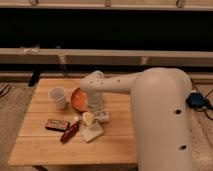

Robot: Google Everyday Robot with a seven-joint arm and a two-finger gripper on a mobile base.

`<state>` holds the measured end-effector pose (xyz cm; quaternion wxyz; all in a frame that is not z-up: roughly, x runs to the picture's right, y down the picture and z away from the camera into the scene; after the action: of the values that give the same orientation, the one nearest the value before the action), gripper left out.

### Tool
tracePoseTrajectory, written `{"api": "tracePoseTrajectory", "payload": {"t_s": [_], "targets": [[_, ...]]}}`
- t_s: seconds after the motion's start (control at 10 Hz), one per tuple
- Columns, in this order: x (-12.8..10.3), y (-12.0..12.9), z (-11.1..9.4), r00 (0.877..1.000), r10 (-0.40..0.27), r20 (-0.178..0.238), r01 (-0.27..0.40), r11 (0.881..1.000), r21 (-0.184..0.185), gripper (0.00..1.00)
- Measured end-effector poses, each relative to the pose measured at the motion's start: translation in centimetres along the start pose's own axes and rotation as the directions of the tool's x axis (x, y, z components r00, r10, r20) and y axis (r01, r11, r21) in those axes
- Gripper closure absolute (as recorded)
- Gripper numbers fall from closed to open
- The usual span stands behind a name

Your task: Stand the bottle upright

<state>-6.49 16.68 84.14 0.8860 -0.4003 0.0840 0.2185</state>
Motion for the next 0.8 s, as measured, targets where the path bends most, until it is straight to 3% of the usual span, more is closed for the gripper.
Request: {"api": "tracePoseTrajectory", "payload": {"t_s": [0.1,0.5,0.8], "targets": [[0.0,0.0,0.3,1.0,-0.008,-0.011,0.008,1.0,0.005,0.25],[1.1,-1.3,0.8,0.999,0.009,-0.045,-0.008,1.0,0.029,0.63],[4.0,-4.2,0.6,0.996,0.046,-0.073,-0.042,0.997,0.063,0.95]]}}
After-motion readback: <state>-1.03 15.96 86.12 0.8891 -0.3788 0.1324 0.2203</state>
